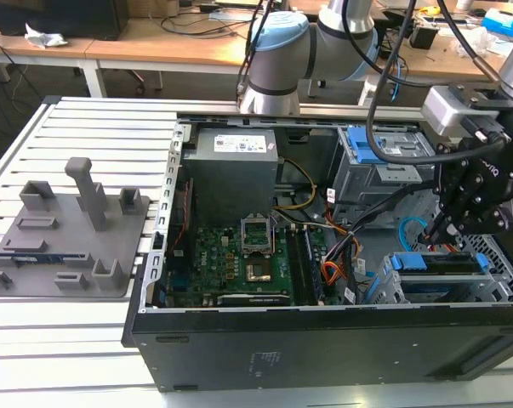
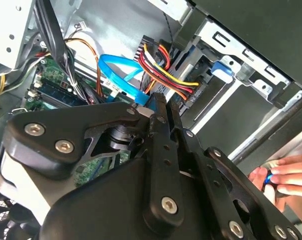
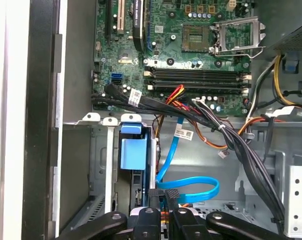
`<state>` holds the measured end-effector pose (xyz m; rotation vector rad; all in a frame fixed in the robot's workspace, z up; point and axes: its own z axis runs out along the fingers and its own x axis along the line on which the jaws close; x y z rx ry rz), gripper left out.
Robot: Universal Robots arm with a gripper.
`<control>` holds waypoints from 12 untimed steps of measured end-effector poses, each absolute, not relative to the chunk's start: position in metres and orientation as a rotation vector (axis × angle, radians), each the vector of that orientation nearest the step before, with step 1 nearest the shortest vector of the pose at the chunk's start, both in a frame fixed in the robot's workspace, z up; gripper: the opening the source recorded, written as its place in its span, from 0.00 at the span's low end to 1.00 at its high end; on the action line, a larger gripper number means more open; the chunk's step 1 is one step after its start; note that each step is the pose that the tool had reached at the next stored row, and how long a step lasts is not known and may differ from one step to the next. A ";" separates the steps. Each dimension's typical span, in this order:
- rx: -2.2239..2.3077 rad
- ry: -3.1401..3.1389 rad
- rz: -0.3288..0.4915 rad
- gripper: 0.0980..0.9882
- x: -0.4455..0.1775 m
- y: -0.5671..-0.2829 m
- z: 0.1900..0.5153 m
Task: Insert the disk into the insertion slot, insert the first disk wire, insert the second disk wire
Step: 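Insert the second disk wire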
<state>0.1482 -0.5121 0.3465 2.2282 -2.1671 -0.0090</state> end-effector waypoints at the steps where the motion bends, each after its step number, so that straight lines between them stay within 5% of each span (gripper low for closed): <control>1: 2.232 -2.174 -0.020 0.07 0.148 -0.512 0.346; 12: 2.236 -2.191 -0.043 0.07 0.148 -0.518 0.347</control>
